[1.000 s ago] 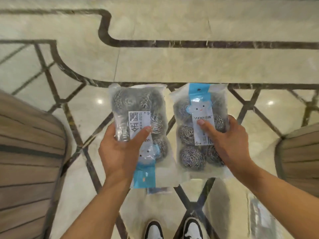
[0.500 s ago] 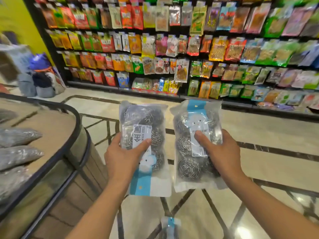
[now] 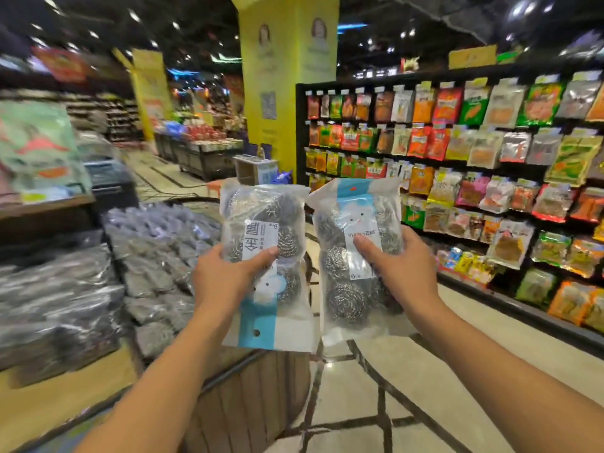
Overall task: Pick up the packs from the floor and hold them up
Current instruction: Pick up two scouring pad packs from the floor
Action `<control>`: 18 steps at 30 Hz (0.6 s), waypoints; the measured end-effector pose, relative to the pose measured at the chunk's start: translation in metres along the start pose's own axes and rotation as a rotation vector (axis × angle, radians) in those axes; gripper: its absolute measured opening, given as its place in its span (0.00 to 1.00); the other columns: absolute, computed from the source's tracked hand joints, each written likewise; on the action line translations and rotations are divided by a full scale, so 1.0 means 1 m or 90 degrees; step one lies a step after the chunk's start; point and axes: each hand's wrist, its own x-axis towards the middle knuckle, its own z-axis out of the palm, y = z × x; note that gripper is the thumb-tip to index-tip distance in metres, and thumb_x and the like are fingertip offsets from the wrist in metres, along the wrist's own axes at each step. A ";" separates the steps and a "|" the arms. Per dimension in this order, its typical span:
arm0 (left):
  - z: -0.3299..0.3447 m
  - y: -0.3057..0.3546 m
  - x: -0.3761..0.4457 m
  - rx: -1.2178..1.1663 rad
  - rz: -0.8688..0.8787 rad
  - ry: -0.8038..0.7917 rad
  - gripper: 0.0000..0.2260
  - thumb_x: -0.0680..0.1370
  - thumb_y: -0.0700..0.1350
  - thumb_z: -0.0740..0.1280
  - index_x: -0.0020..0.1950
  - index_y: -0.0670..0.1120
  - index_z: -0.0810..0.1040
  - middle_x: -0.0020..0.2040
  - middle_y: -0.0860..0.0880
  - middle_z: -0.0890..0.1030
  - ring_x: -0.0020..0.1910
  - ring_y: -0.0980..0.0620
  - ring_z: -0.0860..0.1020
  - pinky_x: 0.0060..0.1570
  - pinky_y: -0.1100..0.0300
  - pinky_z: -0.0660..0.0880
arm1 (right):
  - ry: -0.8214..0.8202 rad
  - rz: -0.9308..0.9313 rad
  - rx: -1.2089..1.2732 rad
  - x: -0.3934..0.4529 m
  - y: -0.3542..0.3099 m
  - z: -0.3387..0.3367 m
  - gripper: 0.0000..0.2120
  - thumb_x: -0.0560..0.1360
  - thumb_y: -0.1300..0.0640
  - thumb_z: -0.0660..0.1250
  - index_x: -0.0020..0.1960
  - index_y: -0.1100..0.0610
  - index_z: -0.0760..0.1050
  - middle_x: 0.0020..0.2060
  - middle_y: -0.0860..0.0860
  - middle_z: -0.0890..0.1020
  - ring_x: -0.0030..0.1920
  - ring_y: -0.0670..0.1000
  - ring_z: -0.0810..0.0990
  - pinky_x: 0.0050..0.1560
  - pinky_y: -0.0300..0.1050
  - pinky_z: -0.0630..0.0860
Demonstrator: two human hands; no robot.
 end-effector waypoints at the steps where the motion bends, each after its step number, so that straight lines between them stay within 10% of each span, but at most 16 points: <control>1: -0.019 0.005 -0.001 -0.005 0.000 0.025 0.19 0.62 0.55 0.85 0.42 0.53 0.79 0.39 0.56 0.84 0.38 0.55 0.84 0.45 0.55 0.81 | -0.017 -0.013 0.017 -0.003 -0.012 0.012 0.20 0.69 0.38 0.79 0.56 0.43 0.79 0.46 0.39 0.85 0.49 0.44 0.85 0.56 0.55 0.82; 7: -0.145 0.019 -0.018 0.023 0.005 0.190 0.45 0.43 0.74 0.81 0.54 0.50 0.84 0.48 0.51 0.88 0.46 0.47 0.87 0.49 0.42 0.84 | -0.131 -0.068 0.081 -0.035 -0.076 0.091 0.18 0.69 0.39 0.79 0.54 0.44 0.79 0.45 0.39 0.85 0.47 0.44 0.84 0.55 0.54 0.82; 12: -0.255 0.033 -0.056 0.045 0.005 0.289 0.29 0.53 0.61 0.84 0.49 0.50 0.86 0.42 0.52 0.89 0.43 0.50 0.88 0.46 0.46 0.85 | -0.219 -0.108 0.128 -0.095 -0.135 0.166 0.35 0.61 0.27 0.73 0.61 0.47 0.80 0.50 0.44 0.87 0.52 0.50 0.85 0.56 0.57 0.82; 18: -0.403 0.029 -0.107 0.089 0.025 0.400 0.19 0.63 0.53 0.85 0.50 0.49 0.87 0.42 0.54 0.88 0.40 0.59 0.86 0.39 0.61 0.82 | -0.334 -0.135 0.175 -0.196 -0.216 0.251 0.26 0.69 0.36 0.77 0.60 0.50 0.80 0.50 0.46 0.86 0.51 0.50 0.84 0.52 0.52 0.80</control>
